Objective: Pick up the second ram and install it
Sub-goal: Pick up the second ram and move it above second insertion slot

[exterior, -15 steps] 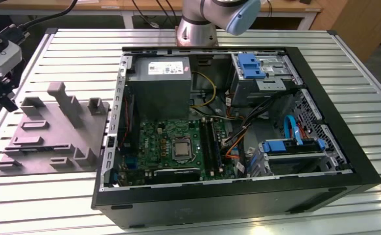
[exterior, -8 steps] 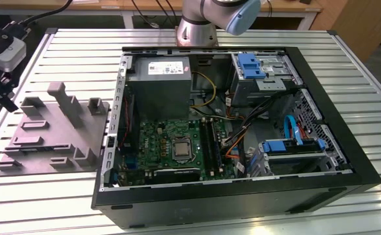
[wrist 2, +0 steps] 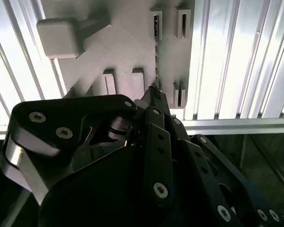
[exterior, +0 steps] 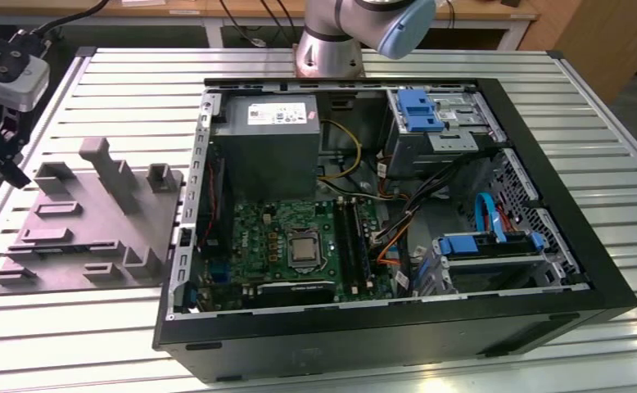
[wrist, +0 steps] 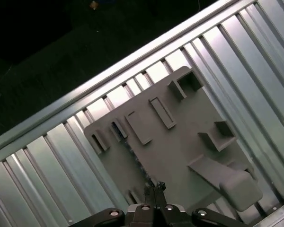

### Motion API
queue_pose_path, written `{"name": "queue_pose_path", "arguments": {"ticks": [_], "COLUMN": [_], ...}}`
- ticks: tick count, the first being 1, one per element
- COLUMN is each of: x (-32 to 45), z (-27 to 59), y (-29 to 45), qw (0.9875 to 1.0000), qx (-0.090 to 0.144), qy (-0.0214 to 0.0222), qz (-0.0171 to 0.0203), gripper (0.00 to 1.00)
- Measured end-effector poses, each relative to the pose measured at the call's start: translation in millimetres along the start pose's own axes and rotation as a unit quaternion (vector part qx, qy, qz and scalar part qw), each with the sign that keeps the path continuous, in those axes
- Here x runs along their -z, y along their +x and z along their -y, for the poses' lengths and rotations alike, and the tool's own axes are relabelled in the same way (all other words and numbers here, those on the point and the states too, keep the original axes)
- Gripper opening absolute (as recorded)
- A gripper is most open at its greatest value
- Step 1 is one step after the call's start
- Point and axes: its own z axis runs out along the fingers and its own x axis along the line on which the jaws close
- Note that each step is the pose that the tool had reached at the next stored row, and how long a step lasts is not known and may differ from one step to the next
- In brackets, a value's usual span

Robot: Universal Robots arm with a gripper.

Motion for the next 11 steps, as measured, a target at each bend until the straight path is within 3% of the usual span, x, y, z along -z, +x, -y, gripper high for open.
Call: {"name": "queue_pose_path", "arguments": {"ticks": [6, 11], "x": [-0.9, -1.6], "z": [0.0, 0.1], "y": [0.0, 0.0], "qw": [0.9985, 0.9950], "qx": [0.054, 0.100], "qy": [-0.0013, -0.0024], "qz": [-0.0023, -0.0042], "gripper": [0.10, 0.10]}}
